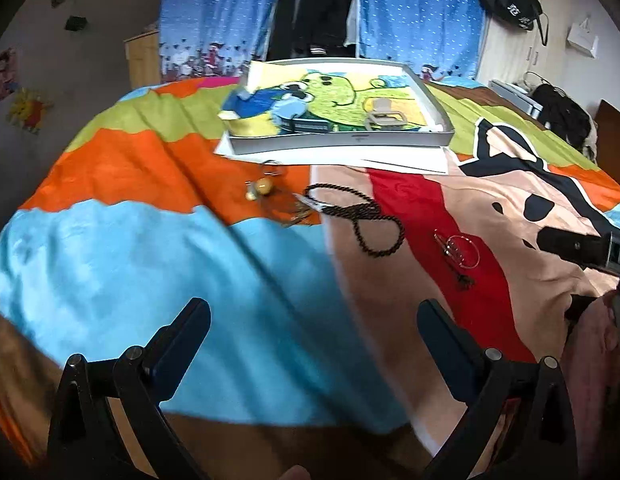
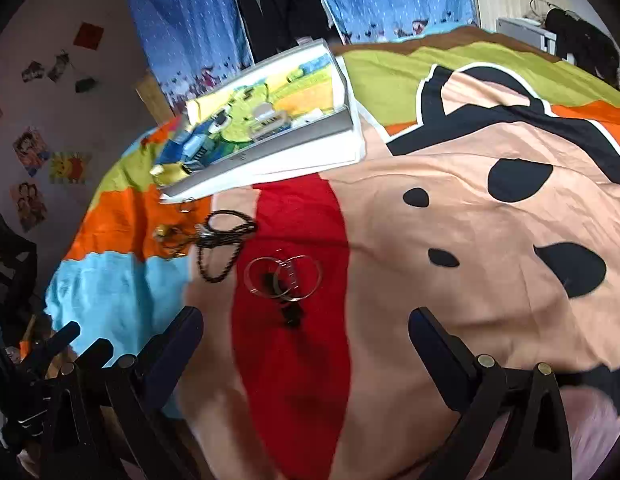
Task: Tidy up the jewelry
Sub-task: 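Grasp the black bead necklace with the left tool while the right tool grasps the silver hoop earrings, then carry the necklace and hoops into the white tray and open both tools, then withdraw both tools from the tray back over the bed, then grasp the small dark earrings with the right tool while the left tool reaches the gold bead chain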
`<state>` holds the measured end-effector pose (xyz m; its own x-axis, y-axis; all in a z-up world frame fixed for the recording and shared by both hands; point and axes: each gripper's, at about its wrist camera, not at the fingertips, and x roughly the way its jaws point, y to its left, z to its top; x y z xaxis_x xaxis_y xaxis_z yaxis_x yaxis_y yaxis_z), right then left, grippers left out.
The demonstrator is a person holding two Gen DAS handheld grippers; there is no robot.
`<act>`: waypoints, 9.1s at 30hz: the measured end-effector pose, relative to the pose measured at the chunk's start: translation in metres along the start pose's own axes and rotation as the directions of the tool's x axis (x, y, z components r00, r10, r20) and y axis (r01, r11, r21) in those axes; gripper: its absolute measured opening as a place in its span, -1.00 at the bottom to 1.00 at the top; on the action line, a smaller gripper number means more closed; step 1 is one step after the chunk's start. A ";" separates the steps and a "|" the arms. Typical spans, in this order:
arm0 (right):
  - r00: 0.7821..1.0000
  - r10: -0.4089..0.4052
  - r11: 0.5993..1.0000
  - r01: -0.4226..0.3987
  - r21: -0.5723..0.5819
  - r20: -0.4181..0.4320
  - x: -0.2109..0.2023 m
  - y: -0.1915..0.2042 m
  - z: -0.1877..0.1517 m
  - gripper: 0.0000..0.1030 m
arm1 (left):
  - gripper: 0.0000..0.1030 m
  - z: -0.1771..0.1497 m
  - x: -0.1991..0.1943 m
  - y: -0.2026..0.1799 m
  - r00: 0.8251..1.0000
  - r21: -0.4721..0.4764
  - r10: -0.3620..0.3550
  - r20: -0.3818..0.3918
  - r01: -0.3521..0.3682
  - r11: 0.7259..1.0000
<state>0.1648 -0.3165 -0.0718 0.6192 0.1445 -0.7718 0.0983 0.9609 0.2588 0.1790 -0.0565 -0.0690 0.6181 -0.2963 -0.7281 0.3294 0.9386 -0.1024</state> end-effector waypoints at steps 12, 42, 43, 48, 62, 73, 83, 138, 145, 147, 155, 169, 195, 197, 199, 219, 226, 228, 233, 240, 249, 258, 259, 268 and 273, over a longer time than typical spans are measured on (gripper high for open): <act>0.980 0.057 0.998 -0.052 0.033 -0.189 0.070 -0.019 0.022 0.22 | 0.46 0.040 0.061 -0.002 0.990 0.002 -0.144 -0.008 0.144 0.990; 0.992 -0.028 0.997 0.018 -0.079 -0.127 0.097 -0.009 0.025 -0.92 | -0.94 0.033 0.083 -0.015 0.993 -0.028 -0.101 -0.060 0.100 0.995; 0.993 -0.024 0.997 0.015 -0.080 -0.112 0.094 -0.008 0.027 -0.92 | -0.94 0.032 0.075 -0.017 0.994 -0.024 -0.096 -0.047 0.095 0.995; 0.999 0.032 0.996 -0.033 -0.087 -0.015 0.071 -0.005 0.032 -0.93 | -0.94 0.023 0.044 -0.027 0.996 -0.022 -0.086 -0.013 0.086 0.996; 0.953 0.226 0.971 -0.204 -0.126 0.202 0.029 0.007 0.046 -0.93 | -0.94 0.062 -0.015 -0.038 0.992 0.025 -0.055 0.115 0.052 0.998; 0.888 0.316 0.949 -0.291 -0.123 0.335 0.028 0.003 0.093 -0.93 | -0.94 0.141 -0.023 -0.032 0.971 -0.005 -0.084 0.225 0.087 0.996; 0.850 0.319 0.940 -0.339 -0.029 0.420 0.065 -0.013 0.163 -0.93 | -0.94 0.219 0.017 -0.031 0.946 0.009 -0.089 0.313 0.090 0.996; 0.772 0.140 0.978 -0.008 -0.210 0.620 -0.010 0.006 0.124 1.00 | 0.97 0.158 -0.010 -0.012 0.924 -0.206 0.193 0.331 -0.129 0.970; 0.753 0.149 0.968 0.022 -0.250 0.640 -0.047 0.020 0.071 1.00 | 0.97 0.116 -0.053 -0.016 0.910 -0.205 0.193 0.366 -0.124 0.971; 0.753 0.156 0.967 0.016 -0.255 0.639 -0.052 0.022 0.061 1.00 | 0.97 0.106 -0.061 -0.016 0.906 -0.207 0.193 0.376 -0.121 0.971; 0.776 0.151 0.972 -0.003 -0.236 0.613 -0.075 0.035 0.015 1.00 | 0.97 0.056 -0.095 -0.015 0.904 -0.190 0.193 0.382 -0.128 0.973; 0.887 0.044 0.995 0.005 -0.104 0.459 -0.090 0.039 -0.055 1.00 | 0.97 -0.021 -0.109 -0.005 0.952 -0.086 0.126 0.277 -0.107 0.991; 0.991 0.059 0.998 -0.055 -0.040 0.118 -0.024 0.034 -0.046 1.00 | 0.97 -0.026 -0.058 0.019 0.996 -0.129 0.084 0.026 -0.080 0.988; 0.992 0.085 0.996 -0.082 -0.038 0.095 -0.017 0.034 -0.041 1.00 | 0.97 -0.022 -0.053 0.023 0.997 -0.135 0.070 0.013 -0.067 0.989; 0.991 0.112 0.993 -0.110 -0.033 0.075 -0.010 0.033 -0.036 1.00 | 0.97 -0.017 -0.048 0.026 0.998 -0.139 0.065 0.006 -0.063 0.988; 0.968 0.241 0.970 -0.242 -0.002 -0.077 0.050 0.031 -0.004 0.24 | 0.97 0.010 -0.001 0.043 0.999 -0.155 0.011 -0.038 -0.017 0.988; 0.976 0.191 0.981 -0.195 -0.028 -0.108 0.077 0.035 0.007 -0.14 | 0.96 0.024 0.014 0.047 1.000 -0.137 -0.020 -0.007 0.019 0.990; 0.980 0.170 0.984 -0.174 -0.035 -0.106 0.082 0.036 0.011 -0.16 | 0.96 0.031 0.018 0.048 1.000 -0.129 -0.025 0.018 0.027 0.991; 0.982 0.122 0.991 -0.128 -0.030 -0.144 0.100 0.036 0.011 -0.25 | 0.94 0.046 0.037 0.055 0.998 -0.134 -0.047 0.048 0.053 0.990; 0.983 0.095 0.995 -0.099 -0.018 -0.160 0.114 0.032 0.012 -0.31 | 0.29 0.064 0.073 0.068 0.997 -0.152 -0.066 0.027 0.070 0.986; 0.986 0.108 0.994 -0.110 -0.011 -0.130 0.122 0.033 0.018 -0.50 | -0.55 0.072 0.112 0.092 0.991 -0.258 -0.125 -0.052 0.108 0.960; 0.981 0.163 0.985 -0.167 -0.032 -0.105 0.134 0.043 0.027 -0.81 | -0.98 0.071 0.117 0.094 0.981 -0.278 -0.169 -0.097 0.136 0.951; 0.977 0.184 0.982 -0.188 -0.031 -0.103 0.135 0.045 0.028 -0.83 | -0.99 0.071 0.117 0.093 0.979 -0.275 -0.174 -0.104 0.140 0.951; 0.929 0.365 0.931 -0.361 0.056 -0.068 0.126 0.041 0.034 -0.89 | -1.00 0.071 0.098 0.071 0.980 -0.253 -0.166 -0.112 0.133 0.958; 0.878 0.479 0.867 -0.472 0.161 -0.009 0.113 0.026 0.043 -0.89 | -1.00 0.077 0.074 0.069 0.980 -0.276 -0.194 -0.053 0.172 0.946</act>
<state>0.2708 -0.2854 -0.1278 0.5833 0.5895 -0.5588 -0.0815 0.7269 0.6818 0.3020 -0.0273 -0.0777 0.5036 -0.4630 -0.7294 0.2209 0.8852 -0.4094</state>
